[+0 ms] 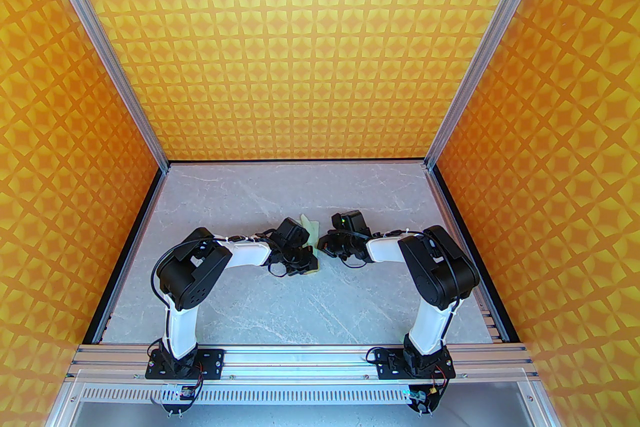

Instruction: Fold a paper plane with a square sheet of paper (fold left side to right side)

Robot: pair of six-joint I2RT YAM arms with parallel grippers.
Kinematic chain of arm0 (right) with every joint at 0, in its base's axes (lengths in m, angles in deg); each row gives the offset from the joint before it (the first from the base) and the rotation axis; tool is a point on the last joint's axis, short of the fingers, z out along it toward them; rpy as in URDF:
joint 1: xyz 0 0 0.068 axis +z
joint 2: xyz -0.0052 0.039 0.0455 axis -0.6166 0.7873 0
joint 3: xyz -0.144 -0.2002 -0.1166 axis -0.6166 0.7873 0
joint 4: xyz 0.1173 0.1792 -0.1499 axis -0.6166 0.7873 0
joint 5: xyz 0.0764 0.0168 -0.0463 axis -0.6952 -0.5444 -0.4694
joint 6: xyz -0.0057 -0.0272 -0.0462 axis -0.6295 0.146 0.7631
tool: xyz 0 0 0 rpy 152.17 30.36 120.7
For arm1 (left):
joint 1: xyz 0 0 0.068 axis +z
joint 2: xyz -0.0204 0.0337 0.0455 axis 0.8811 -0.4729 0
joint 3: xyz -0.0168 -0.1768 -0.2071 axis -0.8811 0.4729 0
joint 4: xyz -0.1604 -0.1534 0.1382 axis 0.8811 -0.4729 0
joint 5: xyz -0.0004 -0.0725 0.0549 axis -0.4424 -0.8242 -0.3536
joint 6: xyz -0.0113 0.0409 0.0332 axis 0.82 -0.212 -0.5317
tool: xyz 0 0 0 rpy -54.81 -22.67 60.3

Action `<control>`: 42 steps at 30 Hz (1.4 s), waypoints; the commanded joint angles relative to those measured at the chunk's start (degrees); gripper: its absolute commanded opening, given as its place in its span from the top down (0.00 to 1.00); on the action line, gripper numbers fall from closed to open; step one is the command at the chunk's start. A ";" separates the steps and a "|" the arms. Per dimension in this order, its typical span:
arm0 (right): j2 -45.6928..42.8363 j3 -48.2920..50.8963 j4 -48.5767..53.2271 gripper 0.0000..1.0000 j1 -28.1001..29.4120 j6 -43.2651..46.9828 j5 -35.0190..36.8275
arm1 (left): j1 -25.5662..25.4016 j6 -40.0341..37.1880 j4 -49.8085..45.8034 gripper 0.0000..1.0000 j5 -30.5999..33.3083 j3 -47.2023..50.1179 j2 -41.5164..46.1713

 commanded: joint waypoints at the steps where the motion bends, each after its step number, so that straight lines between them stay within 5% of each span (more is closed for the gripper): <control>1: 1.03 1.38 1.96 1.00 -0.11 0.41 1.99 | -0.32 -0.92 -4.43 1.00 1.80 -0.86 -1.60; 13: 1.10 1.09 2.66 1.00 -0.16 0.86 2.07 | 0.81 -2.05 -3.83 0.98 0.92 -4.12 3.60; 31: 0.56 1.57 2.40 1.00 -0.16 0.74 2.07 | 2.08 -2.32 -2.96 0.99 1.58 -2.99 -2.73; 42: 0.51 1.57 2.54 1.00 -0.16 0.74 2.09 | 3.00 -2.90 -4.17 0.98 1.84 -5.19 0.70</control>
